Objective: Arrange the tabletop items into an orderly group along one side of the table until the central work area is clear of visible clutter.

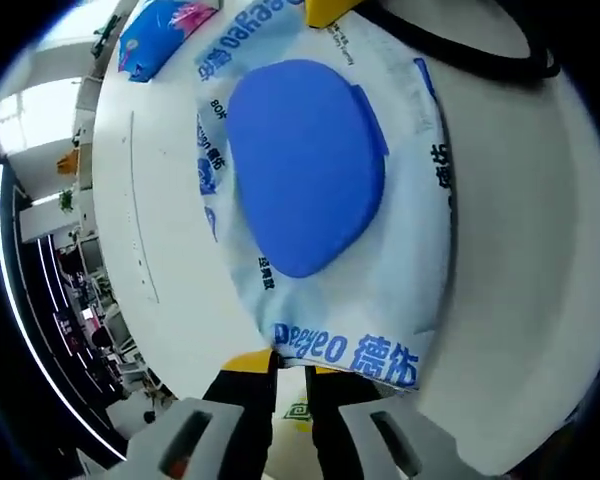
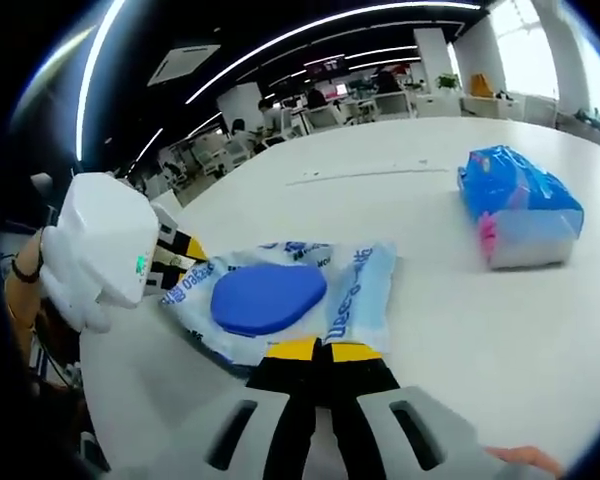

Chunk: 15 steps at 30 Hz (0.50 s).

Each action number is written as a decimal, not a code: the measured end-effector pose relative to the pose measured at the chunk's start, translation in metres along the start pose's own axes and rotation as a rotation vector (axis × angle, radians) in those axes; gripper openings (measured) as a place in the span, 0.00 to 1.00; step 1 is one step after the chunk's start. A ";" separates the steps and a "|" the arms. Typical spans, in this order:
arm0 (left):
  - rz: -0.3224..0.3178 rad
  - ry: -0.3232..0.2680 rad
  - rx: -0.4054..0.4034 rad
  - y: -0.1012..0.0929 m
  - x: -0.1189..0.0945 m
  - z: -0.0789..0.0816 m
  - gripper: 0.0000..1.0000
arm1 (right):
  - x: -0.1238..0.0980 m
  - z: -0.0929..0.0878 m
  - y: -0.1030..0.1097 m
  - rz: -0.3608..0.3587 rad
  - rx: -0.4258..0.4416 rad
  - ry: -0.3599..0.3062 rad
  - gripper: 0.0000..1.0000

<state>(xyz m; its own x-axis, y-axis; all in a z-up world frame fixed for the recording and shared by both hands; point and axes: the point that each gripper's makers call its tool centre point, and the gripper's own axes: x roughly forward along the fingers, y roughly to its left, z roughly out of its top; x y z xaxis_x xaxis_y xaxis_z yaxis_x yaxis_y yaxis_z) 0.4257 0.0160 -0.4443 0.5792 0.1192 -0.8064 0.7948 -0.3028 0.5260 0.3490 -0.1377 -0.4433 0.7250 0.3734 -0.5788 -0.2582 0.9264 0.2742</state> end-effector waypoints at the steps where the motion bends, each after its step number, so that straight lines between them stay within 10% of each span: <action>1: -0.001 0.001 0.001 0.000 0.000 0.000 0.12 | 0.000 0.000 0.000 0.001 0.002 0.000 0.02; 15: 0.007 0.032 0.016 -0.008 -0.006 -0.010 0.23 | -0.001 0.000 0.012 0.035 -0.021 -0.008 0.17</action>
<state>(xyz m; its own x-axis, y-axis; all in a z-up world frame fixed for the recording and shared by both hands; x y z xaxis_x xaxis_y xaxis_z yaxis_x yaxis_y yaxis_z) 0.4174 0.0272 -0.4406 0.5905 0.1472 -0.7935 0.7877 -0.3192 0.5270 0.3454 -0.1274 -0.4393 0.7201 0.4056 -0.5630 -0.2972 0.9135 0.2779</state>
